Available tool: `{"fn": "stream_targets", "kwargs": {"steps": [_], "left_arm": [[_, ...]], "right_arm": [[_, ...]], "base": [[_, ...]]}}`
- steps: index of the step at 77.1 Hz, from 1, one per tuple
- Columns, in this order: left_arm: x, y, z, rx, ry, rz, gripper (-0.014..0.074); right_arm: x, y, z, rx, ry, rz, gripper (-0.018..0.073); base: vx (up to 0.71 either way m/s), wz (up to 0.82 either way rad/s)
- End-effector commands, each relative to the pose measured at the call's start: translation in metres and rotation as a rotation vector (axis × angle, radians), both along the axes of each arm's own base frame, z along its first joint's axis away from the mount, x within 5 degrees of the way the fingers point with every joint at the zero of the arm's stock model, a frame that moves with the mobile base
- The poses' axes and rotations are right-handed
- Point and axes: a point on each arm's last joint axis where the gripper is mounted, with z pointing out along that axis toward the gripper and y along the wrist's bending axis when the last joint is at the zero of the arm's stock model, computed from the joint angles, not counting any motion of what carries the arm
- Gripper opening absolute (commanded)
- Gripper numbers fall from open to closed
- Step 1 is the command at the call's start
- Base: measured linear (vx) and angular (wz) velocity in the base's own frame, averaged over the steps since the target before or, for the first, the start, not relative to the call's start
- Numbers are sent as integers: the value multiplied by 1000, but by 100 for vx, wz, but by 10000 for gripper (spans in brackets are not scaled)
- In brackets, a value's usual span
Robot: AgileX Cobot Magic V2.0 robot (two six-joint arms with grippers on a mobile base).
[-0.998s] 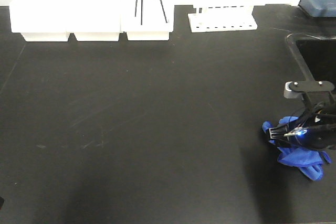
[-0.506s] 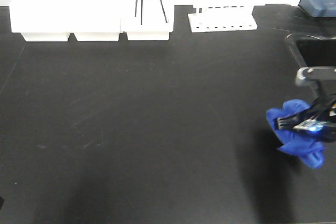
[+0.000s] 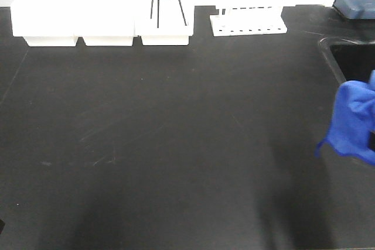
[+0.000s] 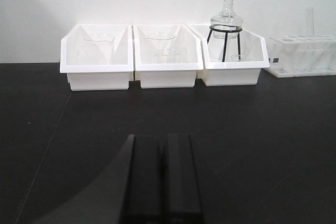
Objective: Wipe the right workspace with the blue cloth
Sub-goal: 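Lift the blue cloth off the counter with the right gripper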
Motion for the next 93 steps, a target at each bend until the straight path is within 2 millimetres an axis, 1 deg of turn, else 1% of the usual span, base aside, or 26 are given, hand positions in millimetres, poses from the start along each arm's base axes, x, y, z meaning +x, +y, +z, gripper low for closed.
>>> {"fn": "stream_targets", "kwargs": {"steps": [1,8,17,24,37,58,93], "left_arm": [[-1,1,17,-15,-117,8,-6],[-1,1,17,-13,-117,8,-6],[-1,1,17,-13,-117,8,-6],[-1,1,17,-13,-117,8,-6],[-1,1,17,-14,-117,8,-6],[-1,1,17,-14,-117,8,-6],[-1,1,17,-14,-117,8,-6]], "right_arm": [[-15,-1,17,-7,-108,9,-4],[-31,-3,21,-8,-148,5,-4],[-44,-5,26,-29,-213,-1,-4],[-51,-7,28,-37,-241,-6,-4],[-62,-8,25,-35,-221,-12,-4],[-66,-8,22,-37,-188,-16,-4],[-66,-8,22,-35,-188,-16,-4]], "base": [[0,0],[0,0],[0,0],[0,0],[0,0],[0,0],[0,0]]}}
